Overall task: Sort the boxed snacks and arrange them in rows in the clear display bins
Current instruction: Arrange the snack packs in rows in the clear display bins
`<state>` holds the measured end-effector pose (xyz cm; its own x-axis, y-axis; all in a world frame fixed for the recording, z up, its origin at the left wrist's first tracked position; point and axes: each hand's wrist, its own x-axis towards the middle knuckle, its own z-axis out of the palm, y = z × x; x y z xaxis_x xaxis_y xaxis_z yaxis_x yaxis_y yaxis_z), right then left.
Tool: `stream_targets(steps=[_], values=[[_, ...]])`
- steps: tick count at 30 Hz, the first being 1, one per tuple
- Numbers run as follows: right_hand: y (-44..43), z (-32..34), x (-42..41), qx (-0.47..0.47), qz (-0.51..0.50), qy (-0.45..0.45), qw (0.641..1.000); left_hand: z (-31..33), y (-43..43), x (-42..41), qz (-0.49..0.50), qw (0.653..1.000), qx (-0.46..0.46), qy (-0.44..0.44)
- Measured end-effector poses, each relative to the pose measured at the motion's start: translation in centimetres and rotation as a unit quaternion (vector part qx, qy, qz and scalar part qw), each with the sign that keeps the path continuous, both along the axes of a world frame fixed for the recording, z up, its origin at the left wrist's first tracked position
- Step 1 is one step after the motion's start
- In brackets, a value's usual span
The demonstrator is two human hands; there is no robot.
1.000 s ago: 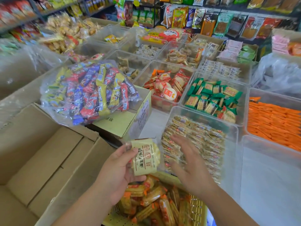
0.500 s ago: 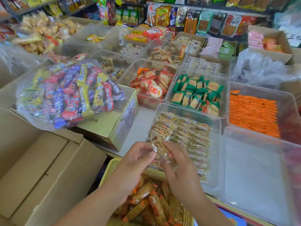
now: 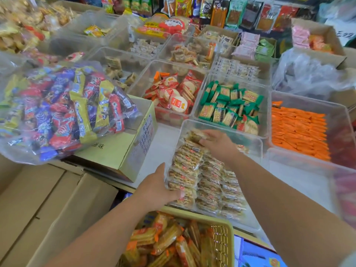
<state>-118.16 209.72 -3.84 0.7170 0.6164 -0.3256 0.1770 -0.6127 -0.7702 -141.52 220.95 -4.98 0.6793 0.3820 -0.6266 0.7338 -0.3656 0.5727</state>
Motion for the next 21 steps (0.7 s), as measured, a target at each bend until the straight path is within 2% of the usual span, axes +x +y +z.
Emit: stream_targets(steps=[2,4,7,13,21], values=[[0.8,-0.9,0.0,-0.009,0.031,0.052,0.998,-0.5,0.1,-0.1,-0.005,1.000,-0.014,-0.001],[1.5,-1.5,0.0,-0.004,0.060,0.057,0.997,-0.9,0.2,-0.3,-0.005,1.000,-0.016,-0.004],[2.5,-2.1,0.4,-0.026,0.124,-0.021,0.992,-1.1,0.2,-0.5,-0.001,1.000,-0.008,-0.010],[4.5,-2.5,1.1,-0.122,0.186,-0.116,0.968,-1.3,-0.3,-0.5,0.001,0.999,0.024,-0.022],[4.5,-2.7,0.6,-0.154,0.190,-0.135,0.960,-1.0,-0.4,-0.7,-0.028,0.998,0.052,-0.036]])
